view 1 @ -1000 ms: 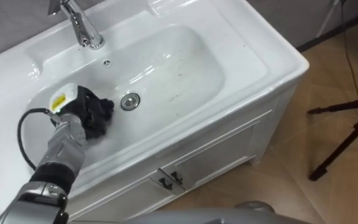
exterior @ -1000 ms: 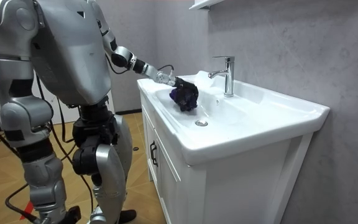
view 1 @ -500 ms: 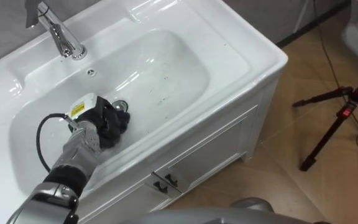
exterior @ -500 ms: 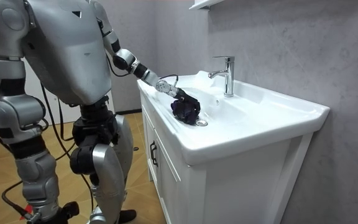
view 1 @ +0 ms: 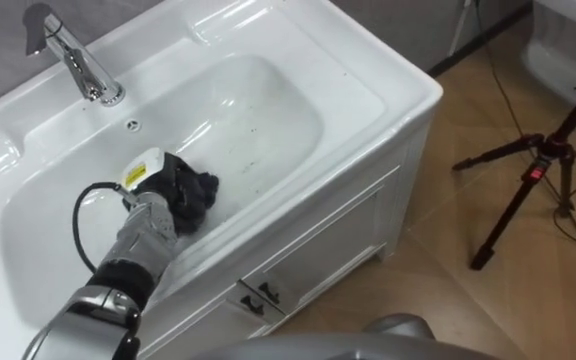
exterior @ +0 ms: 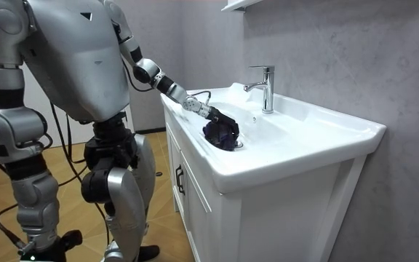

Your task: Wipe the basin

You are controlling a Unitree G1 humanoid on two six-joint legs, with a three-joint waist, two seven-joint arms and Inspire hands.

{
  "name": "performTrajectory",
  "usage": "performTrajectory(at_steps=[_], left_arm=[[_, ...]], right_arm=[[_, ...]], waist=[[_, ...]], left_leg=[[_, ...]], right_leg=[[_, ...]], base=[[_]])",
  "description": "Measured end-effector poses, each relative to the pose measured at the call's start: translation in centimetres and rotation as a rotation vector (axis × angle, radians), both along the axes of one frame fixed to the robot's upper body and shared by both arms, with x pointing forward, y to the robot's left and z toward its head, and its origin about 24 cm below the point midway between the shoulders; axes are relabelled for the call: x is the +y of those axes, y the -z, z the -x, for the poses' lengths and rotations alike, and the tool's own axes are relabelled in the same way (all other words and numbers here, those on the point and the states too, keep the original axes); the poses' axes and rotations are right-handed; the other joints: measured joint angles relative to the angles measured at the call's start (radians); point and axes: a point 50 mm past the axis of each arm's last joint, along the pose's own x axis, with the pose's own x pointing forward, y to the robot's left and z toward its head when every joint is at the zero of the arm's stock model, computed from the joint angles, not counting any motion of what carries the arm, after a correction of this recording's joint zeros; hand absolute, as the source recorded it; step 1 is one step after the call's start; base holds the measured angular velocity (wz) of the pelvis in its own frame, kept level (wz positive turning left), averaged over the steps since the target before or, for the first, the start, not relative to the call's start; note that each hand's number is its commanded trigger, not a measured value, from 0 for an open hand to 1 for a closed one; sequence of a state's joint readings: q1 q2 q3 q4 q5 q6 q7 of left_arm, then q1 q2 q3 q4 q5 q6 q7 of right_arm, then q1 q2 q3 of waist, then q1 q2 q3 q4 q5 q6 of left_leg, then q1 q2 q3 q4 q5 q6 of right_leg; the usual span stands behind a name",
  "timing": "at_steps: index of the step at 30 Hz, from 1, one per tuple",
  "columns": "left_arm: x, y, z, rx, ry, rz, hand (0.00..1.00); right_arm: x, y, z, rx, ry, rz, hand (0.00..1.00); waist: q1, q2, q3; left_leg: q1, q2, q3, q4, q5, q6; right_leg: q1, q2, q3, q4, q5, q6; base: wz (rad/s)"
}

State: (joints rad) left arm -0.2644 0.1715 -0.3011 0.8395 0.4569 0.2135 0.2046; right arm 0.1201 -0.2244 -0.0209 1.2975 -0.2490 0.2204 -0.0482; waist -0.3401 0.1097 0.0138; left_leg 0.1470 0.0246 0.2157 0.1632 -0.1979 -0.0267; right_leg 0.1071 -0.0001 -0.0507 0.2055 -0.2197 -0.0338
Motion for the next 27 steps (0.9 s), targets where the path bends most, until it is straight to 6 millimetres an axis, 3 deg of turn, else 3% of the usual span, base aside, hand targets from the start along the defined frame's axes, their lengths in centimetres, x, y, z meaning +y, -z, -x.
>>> performTrajectory(at_steps=[4,8,21,27], left_arm=[[-3.2,-1.6,-1.8,-0.065,0.05,0.136,1.0],[-4.6,-3.0,-2.8,-0.115,0.073,0.218,1.0],[-6.0,-4.2,-3.9,-0.148,0.048,0.357,1.0],[-7.2,-6.4,-4.7,-0.23,0.11,0.402,1.0]], right_arm=[[0.5,0.2,-0.3,-0.011,0.006,-0.022,0.0],[1.0,0.3,-0.3,-0.006,-0.015,-0.042,0.0],[1.7,0.5,-0.8,-0.003,-0.059,-0.055,0.0],[1.7,0.6,-0.7,0.006,-0.035,-0.06,0.0]], waist=[[-0.013,0.0,-0.0001],[-0.024,0.0,-0.0003],[-0.035,0.0,0.0003],[-0.035,-0.005,0.0042]], left_leg=[[0.0,-0.001,0.018,0.0,0.0,0.0],[0.0,0.0,0.026,0.001,0.0,0.0],[-0.014,-0.002,-0.001,0.004,-0.001,0.002],[-0.02,-0.004,-0.023,0.006,-0.001,0.002]], right_leg=[[-0.003,-0.001,0.009,-0.002,0.001,0.002],[-0.004,-0.001,0.017,-0.001,0.002,0.001],[-0.005,-0.008,-0.007,-0.002,0.002,0.001],[-0.005,-0.009,-0.02,-0.002,0.002,0.001]], base=[[-0.08],[-0.09],[0.06],[0.05]])
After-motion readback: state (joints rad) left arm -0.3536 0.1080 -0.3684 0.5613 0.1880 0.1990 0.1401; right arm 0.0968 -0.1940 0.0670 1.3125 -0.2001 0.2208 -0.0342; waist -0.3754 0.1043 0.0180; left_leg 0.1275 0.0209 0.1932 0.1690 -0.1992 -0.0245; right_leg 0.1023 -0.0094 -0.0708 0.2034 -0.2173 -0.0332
